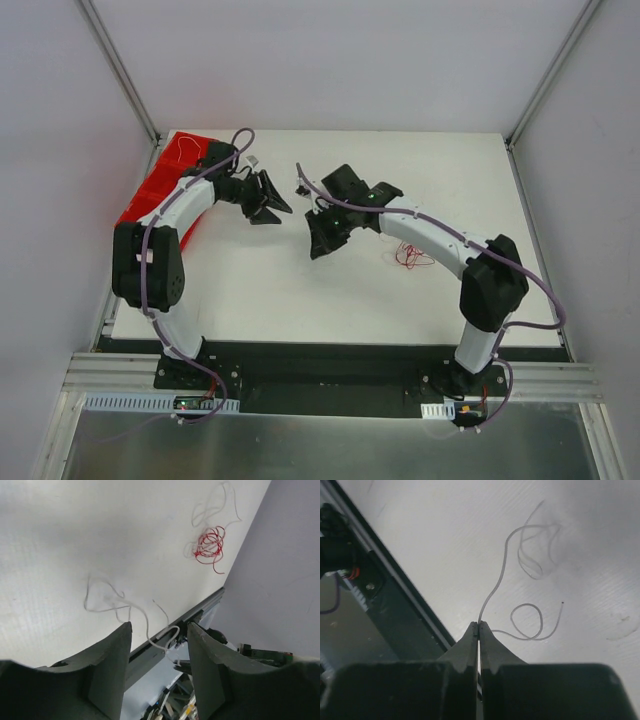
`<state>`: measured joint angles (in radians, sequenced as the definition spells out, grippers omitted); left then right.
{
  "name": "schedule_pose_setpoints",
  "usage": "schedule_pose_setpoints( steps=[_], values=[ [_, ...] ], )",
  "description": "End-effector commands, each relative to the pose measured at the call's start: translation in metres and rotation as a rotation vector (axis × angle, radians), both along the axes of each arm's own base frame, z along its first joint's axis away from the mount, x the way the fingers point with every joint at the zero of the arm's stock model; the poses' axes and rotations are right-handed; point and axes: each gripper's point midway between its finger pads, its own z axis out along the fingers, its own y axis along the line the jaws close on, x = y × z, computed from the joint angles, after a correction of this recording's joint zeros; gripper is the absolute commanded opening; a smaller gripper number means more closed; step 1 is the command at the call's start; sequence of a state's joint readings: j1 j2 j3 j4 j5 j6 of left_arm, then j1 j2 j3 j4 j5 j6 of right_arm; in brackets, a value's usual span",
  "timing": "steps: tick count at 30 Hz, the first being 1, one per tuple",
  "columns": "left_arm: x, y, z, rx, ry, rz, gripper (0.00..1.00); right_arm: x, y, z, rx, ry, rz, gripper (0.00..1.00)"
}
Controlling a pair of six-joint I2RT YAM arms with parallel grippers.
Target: Untangle the cables
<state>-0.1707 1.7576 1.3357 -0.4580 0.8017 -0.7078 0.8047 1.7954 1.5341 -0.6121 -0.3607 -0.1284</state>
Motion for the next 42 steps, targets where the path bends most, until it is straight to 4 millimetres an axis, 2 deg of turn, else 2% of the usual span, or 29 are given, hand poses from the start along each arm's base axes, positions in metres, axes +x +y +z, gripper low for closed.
schedule_pose_setpoints(
  steps=[1, 4, 8, 11, 15, 19, 26, 34, 36, 38, 42],
  values=[
    [-0.012, 0.026, 0.001, 0.123, -0.187, -0.088, 0.52, -0.022, -0.001, 0.056, 0.271, 0.189, 0.094, 0.00],
    [-0.024, 0.021, 0.020, 0.073, -0.329, -0.199, 0.58, -0.019, -0.007, 0.082, 0.406, 0.273, 0.095, 0.00],
    [-0.044, -0.005, 0.060, -0.074, -0.535, -0.373, 0.59, -0.016, -0.015, 0.107, 0.529, 0.392, 0.082, 0.00],
    [-0.054, -0.026, 0.070, -0.084, -0.648, -0.461, 0.59, -0.016, -0.021, 0.116, 0.571, 0.427, 0.089, 0.00],
    [-0.060, -0.049, 0.083, -0.106, -0.842, -0.508, 0.60, -0.015, -0.031, 0.118, 0.588, 0.458, 0.070, 0.00],
    [-0.058, -0.061, 0.077, -0.064, -0.928, -0.533, 0.58, -0.016, -0.038, 0.122, 0.601, 0.468, 0.061, 0.00],
    [-0.043, -0.060, 0.060, 0.171, -1.008, -0.505, 0.52, -0.012, -0.038, 0.130, 0.605, 0.463, 0.038, 0.00],
    [-0.026, -0.070, 0.053, 0.247, -0.988, -0.453, 0.70, -0.010, -0.035, 0.142, 0.626, 0.473, 0.038, 0.00],
    [-0.021, -0.074, 0.051, 0.239, -0.973, -0.430, 0.70, -0.010, -0.034, 0.145, 0.633, 0.474, 0.044, 0.00],
    [-0.015, -0.075, 0.048, 0.249, -0.956, -0.410, 0.64, -0.012, -0.034, 0.147, 0.635, 0.472, 0.046, 0.00],
    [0.005, -0.048, 0.029, 0.421, -0.887, -0.340, 0.25, -0.014, -0.037, 0.148, 0.629, 0.461, 0.028, 0.00]
  ],
)
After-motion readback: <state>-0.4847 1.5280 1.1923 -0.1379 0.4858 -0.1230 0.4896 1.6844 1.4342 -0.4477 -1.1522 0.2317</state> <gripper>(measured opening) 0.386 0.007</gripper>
